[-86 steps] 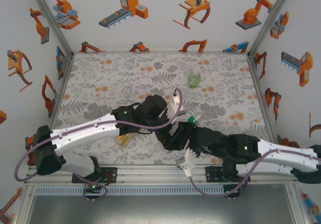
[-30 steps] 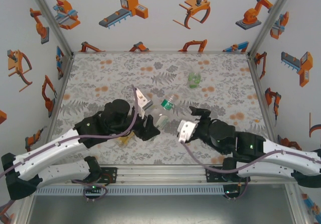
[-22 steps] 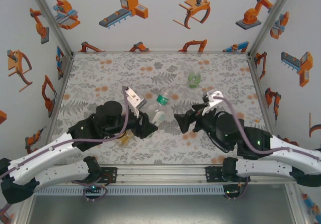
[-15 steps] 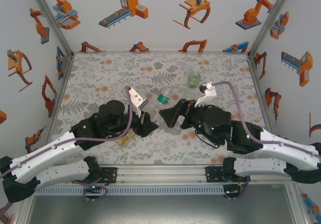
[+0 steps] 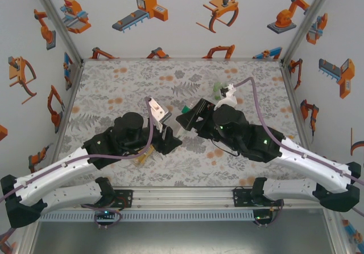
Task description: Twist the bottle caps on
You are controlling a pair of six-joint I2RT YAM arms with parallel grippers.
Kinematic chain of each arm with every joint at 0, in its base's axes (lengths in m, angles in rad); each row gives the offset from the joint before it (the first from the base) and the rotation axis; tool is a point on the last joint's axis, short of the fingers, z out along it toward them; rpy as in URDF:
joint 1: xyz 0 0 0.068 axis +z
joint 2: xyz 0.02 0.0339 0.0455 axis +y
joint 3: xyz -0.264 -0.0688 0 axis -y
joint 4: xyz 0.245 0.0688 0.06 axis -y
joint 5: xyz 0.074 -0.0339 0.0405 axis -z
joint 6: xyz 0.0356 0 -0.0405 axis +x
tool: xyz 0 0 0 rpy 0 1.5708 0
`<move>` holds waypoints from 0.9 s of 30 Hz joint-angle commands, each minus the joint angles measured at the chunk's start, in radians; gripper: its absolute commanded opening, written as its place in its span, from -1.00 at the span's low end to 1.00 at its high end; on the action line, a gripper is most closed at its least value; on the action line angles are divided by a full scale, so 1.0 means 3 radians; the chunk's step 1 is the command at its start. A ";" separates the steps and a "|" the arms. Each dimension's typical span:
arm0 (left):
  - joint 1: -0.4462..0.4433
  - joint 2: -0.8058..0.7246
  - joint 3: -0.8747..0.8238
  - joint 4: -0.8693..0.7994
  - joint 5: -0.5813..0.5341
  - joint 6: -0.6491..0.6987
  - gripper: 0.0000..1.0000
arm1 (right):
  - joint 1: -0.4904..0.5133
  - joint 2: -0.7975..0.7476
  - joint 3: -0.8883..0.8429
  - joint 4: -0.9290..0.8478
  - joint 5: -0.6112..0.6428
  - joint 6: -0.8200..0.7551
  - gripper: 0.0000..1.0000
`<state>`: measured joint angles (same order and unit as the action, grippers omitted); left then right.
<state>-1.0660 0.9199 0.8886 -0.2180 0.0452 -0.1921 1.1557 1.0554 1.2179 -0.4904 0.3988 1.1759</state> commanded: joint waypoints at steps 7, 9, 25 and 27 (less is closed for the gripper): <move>0.0005 0.0052 0.0185 0.0146 0.0144 0.0108 -0.25 | -0.0052 0.0199 0.0080 -0.0017 -0.0325 0.0069 0.15; 0.0005 0.0085 0.0204 0.0150 0.0169 0.0108 -0.23 | -0.0054 0.0210 0.0087 -0.0017 -0.0326 0.0057 0.04; 0.0005 0.0446 0.0347 0.0002 0.0264 0.0062 0.40 | -0.0055 0.0171 0.0129 -0.0043 -0.0366 0.0044 -0.31; 0.0005 0.0460 0.0349 0.0003 0.0271 0.0062 0.28 | -0.0052 0.0156 0.0123 -0.0050 -0.0358 0.0043 -0.31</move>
<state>-1.0630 1.0412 0.9627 -0.2241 0.1104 -0.1776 1.1336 1.1137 1.2247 -0.5304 0.3065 1.1816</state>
